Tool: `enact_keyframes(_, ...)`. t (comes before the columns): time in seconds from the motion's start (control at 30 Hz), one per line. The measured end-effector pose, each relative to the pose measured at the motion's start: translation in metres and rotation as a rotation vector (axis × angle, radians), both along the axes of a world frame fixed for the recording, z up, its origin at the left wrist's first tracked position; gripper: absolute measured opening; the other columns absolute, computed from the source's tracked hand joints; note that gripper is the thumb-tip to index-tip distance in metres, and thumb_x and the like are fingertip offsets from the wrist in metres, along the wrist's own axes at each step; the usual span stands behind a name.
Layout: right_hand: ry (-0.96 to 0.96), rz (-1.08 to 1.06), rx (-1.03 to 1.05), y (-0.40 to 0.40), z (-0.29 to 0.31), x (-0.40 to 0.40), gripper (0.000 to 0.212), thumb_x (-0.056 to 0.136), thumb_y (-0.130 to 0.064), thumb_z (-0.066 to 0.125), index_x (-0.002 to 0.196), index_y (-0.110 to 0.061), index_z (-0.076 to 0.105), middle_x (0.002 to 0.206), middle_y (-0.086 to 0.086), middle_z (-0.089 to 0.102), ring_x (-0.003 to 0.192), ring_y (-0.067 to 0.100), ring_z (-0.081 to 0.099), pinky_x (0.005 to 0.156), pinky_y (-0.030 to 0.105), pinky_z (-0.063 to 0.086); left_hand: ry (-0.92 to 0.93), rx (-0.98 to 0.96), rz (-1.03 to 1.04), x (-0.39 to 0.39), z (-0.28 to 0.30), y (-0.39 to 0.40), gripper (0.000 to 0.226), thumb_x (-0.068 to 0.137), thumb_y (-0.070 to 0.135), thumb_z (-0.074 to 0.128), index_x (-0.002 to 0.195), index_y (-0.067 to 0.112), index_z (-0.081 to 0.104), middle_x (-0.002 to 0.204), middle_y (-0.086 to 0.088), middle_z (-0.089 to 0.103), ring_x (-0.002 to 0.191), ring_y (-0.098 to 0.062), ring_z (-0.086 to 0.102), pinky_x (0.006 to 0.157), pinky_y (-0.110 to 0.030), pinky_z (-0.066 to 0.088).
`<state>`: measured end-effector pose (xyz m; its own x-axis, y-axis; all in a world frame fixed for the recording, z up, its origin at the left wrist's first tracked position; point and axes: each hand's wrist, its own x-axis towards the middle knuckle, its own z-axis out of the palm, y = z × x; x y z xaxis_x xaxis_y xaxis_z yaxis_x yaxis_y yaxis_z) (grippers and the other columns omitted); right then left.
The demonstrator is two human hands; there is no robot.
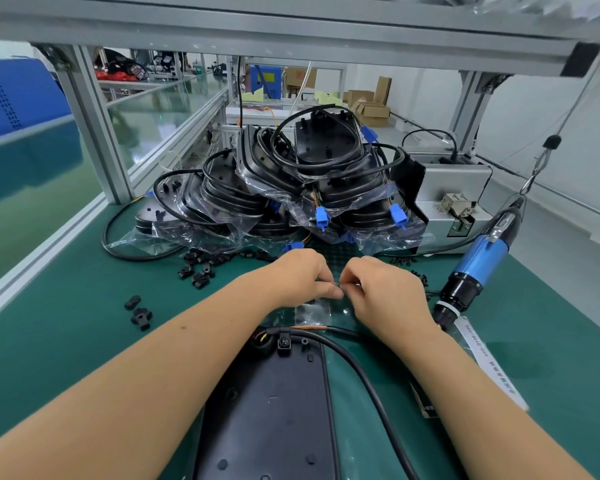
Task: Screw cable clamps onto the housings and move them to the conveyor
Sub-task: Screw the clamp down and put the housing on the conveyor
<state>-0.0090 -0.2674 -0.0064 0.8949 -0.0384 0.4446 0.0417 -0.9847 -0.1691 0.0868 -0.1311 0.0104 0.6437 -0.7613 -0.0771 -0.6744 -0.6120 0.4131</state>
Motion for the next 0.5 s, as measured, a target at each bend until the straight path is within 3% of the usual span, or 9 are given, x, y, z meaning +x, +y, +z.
enact_keyframes(0.13,-0.017,0.012,0.000,0.001,0.000,0.000,0.002,0.088,-0.022,0.061,0.088,-0.020,0.062,0.087,-0.004,0.062,0.077,0.021,0.059,0.058,0.030,0.038,0.081,-0.048,-0.002,0.003,0.004,0.007,0.018,0.088,0.032,0.067,0.104,0.022,0.070,0.087,0.009,0.065,0.087,-0.018,0.062,0.078,-0.029,0.050)
enact_keyframes(0.2,-0.018,0.004,0.011,0.001,0.000,0.000,0.001,0.088,-0.021,0.060,0.088,-0.021,0.061,0.087,-0.004,0.062,0.076,0.021,0.058,0.057,0.030,0.035,0.119,-0.099,0.007,0.005,0.004,0.010,0.010,0.090,0.029,0.066,0.099,0.025,0.067,0.088,0.009,0.065,0.086,-0.013,0.063,0.080,-0.026,0.051)
enact_keyframes(0.37,0.009,-0.013,0.117,-0.001,-0.001,0.000,0.003,0.089,-0.024,0.059,0.087,-0.025,0.057,0.088,-0.010,0.062,0.079,0.014,0.055,0.062,0.029,0.036,0.137,-0.169,0.035,0.003,0.002,0.013,0.004,0.091,0.032,0.065,0.087,0.029,0.066,0.076,0.014,0.063,0.069,-0.001,0.057,0.067,-0.016,0.047)
enact_keyframes(0.5,0.049,-0.022,0.300,-0.004,0.002,-0.003,0.006,0.090,-0.023,0.061,0.085,-0.026,0.059,0.092,-0.011,0.064,0.088,0.012,0.055,0.076,0.032,0.044,0.126,-0.177,0.044,-0.002,0.002,0.014,0.004,0.089,0.033,0.067,0.086,0.030,0.066,0.078,0.015,0.062,0.072,0.000,0.056,0.074,-0.020,0.048)
